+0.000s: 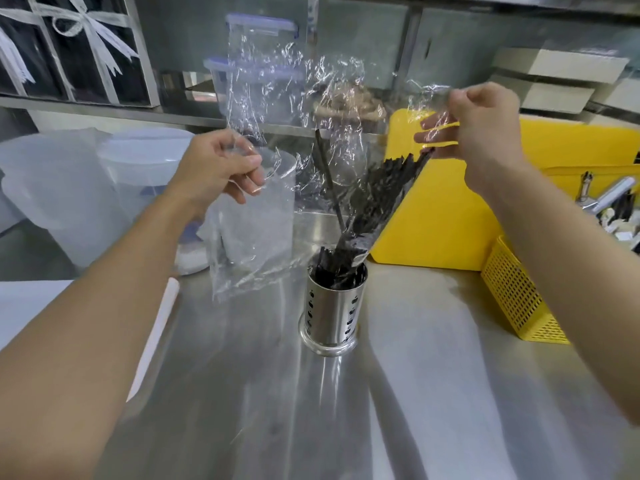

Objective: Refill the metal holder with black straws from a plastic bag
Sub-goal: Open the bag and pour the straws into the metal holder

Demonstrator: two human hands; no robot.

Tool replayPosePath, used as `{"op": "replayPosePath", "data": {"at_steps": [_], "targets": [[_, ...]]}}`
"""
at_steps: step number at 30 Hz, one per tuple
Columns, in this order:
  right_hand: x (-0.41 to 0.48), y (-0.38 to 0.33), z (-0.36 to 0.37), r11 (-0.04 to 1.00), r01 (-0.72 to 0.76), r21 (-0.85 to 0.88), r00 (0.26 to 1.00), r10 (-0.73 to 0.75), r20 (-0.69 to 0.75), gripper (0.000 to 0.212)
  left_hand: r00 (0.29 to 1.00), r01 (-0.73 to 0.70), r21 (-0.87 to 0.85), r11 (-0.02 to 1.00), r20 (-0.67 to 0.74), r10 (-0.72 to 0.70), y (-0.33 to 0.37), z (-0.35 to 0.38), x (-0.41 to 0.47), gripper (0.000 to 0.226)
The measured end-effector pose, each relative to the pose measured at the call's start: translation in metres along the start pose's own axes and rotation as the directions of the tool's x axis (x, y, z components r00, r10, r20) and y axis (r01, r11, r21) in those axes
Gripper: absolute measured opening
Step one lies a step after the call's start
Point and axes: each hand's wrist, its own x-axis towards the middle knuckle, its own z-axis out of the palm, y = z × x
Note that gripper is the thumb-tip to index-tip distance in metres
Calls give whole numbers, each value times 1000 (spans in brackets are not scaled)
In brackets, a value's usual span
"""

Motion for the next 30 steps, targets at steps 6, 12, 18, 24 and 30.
{"op": "replayPosePath", "data": {"at_steps": [6, 12, 18, 24, 30], "targets": [[-3, 6, 16, 1000, -13, -6, 1000, 14, 24, 19, 999, 51, 61, 997, -10, -51, -26, 4, -3, 17], [1, -8, 15, 995, 91, 40, 994, -88, -63, 17, 988, -60, -59, 996, -147, 51, -9, -4, 3, 18], [8, -10, 13, 994, 101, 46, 991, -96, -97, 9, 989, -101, -17, 995, -113, 99, 7, -5, 5, 17], [7, -15, 17, 991, 126, 52, 987, -120, -111, 17, 989, -97, 0, 995, -113, 96, 10, -8, 11, 21], [3, -12, 19, 992, 107, 65, 993, -103, -61, 20, 998, -55, 32, 998, -11, 56, 13, 0, 11, 21]]}}
